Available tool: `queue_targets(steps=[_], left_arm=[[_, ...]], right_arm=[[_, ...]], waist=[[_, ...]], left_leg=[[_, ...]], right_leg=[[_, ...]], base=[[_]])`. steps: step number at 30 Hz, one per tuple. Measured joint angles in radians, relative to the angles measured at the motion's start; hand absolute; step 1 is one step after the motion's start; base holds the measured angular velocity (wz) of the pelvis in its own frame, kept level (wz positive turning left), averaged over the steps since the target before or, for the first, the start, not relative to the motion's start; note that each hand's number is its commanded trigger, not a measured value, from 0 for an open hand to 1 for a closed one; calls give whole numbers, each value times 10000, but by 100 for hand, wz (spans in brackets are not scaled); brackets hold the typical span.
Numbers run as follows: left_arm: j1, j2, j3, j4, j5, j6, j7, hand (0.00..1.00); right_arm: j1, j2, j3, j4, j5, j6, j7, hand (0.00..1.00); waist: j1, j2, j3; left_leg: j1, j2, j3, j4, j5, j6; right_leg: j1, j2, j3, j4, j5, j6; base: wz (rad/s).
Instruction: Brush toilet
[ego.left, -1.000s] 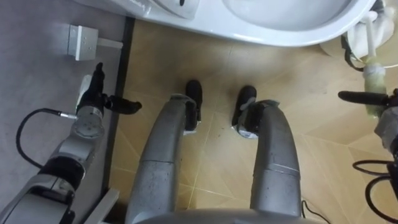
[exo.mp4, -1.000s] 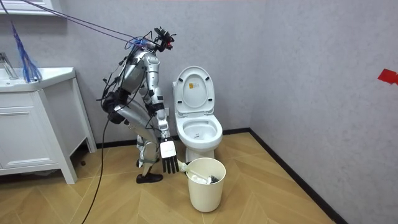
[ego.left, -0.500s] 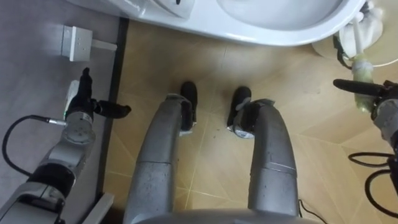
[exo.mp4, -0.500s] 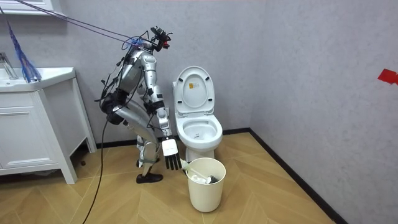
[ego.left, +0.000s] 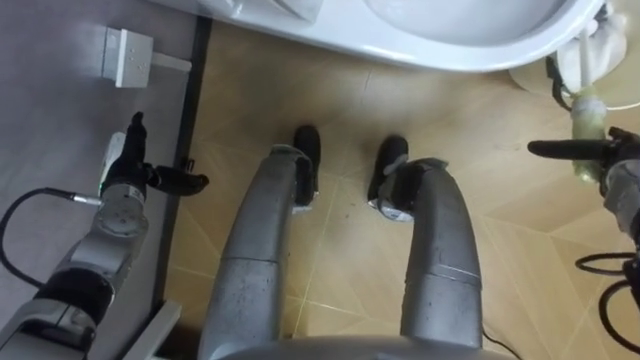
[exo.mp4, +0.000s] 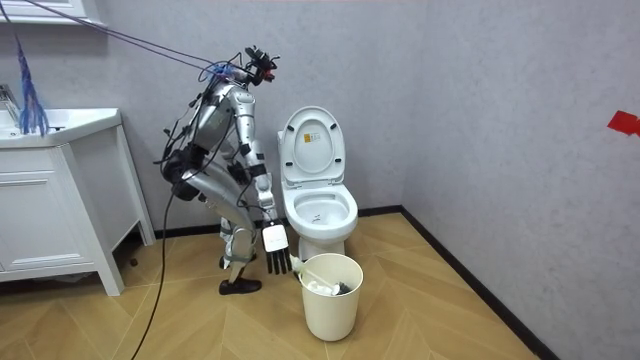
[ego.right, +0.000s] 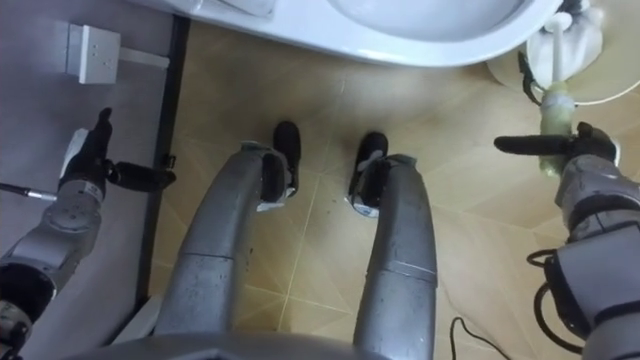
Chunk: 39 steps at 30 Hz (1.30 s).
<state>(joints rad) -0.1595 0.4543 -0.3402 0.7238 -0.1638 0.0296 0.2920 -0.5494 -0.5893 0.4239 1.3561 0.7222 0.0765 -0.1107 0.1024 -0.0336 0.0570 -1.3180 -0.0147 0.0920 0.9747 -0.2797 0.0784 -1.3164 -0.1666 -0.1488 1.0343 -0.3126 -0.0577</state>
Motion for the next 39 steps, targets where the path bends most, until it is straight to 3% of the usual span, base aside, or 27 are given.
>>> queue_targets(steps=[13,15,16,17,29,33,39], left_arm=[[4,-16,-244,-56,-4,74,22,0],[3,-16,-247,-78,5,69,85,0],[2,-16,-250,-79,5,69,94,0],[7,-17,-260,-73,4,71,100,0],[37,-16,-258,-69,33,92,147,0],[52,-14,-260,-224,-16,158,149,0],[50,-14,-260,-437,-20,136,216,0]], right_arm=[[224,-184,254,39,-247,13,232,0],[263,-184,241,49,-242,30,231,56],[264,-188,239,65,-241,30,230,96],[274,-191,235,87,-237,33,222,100],[300,-189,74,183,-95,128,158,100],[308,-188,57,210,-151,363,165,100],[288,-189,44,210,-78,426,88,100]], waist=[[303,20,7],[296,28,7],[287,28,7],[290,33,10],[302,34,12],[302,35,12],[292,36,12]], left_leg=[[-384,-192,-139,606,-230,-3],[-475,-311,-158,692,-272,-21],[-503,-324,-160,698,-270,-18],[-543,-328,-159,716,-269,-12],[-584,-333,-188,826,-296,25],[-589,-310,-160,840,-310,54],[-585,-303,-130,832,-329,83]], right_leg=[[-312,-296,-107,747,-446,-27],[-392,-368,-116,885,-518,-20],[-429,-399,-113,926,-530,-16],[-479,-427,-94,980,-550,1],[-470,-428,-122,1018,-591,29],[-468,-457,-122,1016,-590,30],[-480,-458,-55,1005,-593,41]], base=[[8],[11],[13],[8],[0],[0],[0]])
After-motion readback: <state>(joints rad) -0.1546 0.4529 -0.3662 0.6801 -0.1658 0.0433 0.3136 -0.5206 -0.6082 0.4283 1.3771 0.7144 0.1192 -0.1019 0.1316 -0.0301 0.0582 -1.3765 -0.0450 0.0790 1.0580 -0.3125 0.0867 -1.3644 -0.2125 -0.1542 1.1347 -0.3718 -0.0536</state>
